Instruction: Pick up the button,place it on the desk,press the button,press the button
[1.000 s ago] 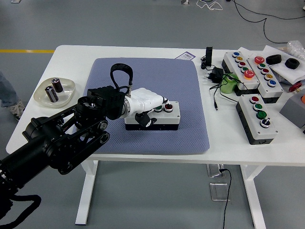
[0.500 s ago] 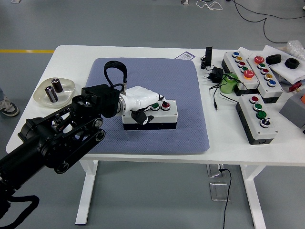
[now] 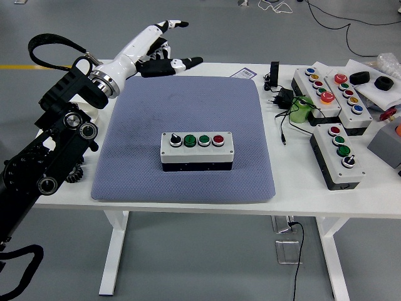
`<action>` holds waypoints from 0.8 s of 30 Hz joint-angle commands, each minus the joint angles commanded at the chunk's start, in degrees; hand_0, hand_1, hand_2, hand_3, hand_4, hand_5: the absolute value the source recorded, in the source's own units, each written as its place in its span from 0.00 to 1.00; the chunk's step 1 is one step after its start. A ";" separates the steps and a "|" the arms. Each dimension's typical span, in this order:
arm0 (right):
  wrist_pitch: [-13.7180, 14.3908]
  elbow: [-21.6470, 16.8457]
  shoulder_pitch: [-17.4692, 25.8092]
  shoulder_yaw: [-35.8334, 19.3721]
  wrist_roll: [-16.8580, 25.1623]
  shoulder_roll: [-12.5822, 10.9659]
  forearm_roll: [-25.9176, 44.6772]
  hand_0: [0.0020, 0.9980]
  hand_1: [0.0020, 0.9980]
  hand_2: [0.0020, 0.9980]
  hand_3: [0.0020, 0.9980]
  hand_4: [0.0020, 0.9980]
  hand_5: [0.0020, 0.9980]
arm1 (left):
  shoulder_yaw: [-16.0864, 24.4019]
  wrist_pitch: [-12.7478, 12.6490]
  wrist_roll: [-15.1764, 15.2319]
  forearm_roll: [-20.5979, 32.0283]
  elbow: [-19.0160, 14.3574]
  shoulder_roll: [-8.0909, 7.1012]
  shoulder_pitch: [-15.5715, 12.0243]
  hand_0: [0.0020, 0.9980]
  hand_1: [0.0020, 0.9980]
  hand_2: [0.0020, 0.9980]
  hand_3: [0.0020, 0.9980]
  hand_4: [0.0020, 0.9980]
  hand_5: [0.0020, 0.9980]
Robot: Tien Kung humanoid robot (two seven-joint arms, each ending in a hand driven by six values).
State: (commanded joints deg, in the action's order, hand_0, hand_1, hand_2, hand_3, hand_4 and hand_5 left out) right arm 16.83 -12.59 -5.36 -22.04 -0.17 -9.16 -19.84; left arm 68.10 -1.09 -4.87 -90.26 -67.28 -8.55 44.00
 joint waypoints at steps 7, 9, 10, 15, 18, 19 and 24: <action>0.02 0.03 0.03 0.51 -0.02 0.12 0.65 0.63 0.55 0.58 0.64 0.22 0.26 | 5.71 -0.88 0.77 17.13 7.25 -1.15 -1.67 0.74 0.82 0.86 0.94 0.81 1.00; 0.02 0.06 0.08 0.68 0.00 0.11 0.78 0.63 0.55 0.57 0.64 0.22 0.26 | 6.15 -1.20 1.16 21.60 8.47 -1.50 -2.49 0.88 0.90 0.92 0.94 0.73 1.00; 0.02 0.07 0.10 0.72 -0.01 0.11 0.79 0.63 0.55 0.57 0.64 0.22 0.26 | 6.29 -1.33 1.31 23.84 8.97 -1.55 -2.88 0.88 0.90 0.92 0.94 0.73 1.00; 0.03 0.16 0.15 1.21 -0.03 0.18 1.15 0.63 0.55 0.58 0.64 0.22 0.26 | 6.42 -0.87 1.69 35.64 10.59 -1.43 -4.81 0.90 0.91 0.94 0.94 0.70 1.00; 0.03 0.19 0.17 1.52 -0.05 0.21 1.47 0.63 0.55 0.58 0.64 0.22 0.26 | 6.40 -0.65 2.03 42.58 11.39 -1.29 -5.91 0.90 0.91 0.94 0.94 0.70 1.00; 0.03 0.19 0.17 1.59 -0.06 0.22 1.55 0.63 0.55 0.58 0.64 0.22 0.26 | 6.49 -0.69 2.14 43.61 11.57 -1.23 -6.12 0.90 0.91 0.94 0.94 0.70 1.00; -0.01 0.20 0.20 1.84 -0.12 0.24 1.72 0.63 0.55 0.58 0.64 0.22 0.26 | 6.88 -0.49 2.40 43.89 12.04 -1.09 -6.57 0.92 0.92 0.95 0.95 0.68 1.00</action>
State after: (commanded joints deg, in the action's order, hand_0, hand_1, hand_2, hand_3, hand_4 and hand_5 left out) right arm 16.82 -12.39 -5.16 -20.20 -0.29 -8.92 -18.12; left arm 74.98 -1.58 -2.47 -46.38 -55.24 -9.64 37.44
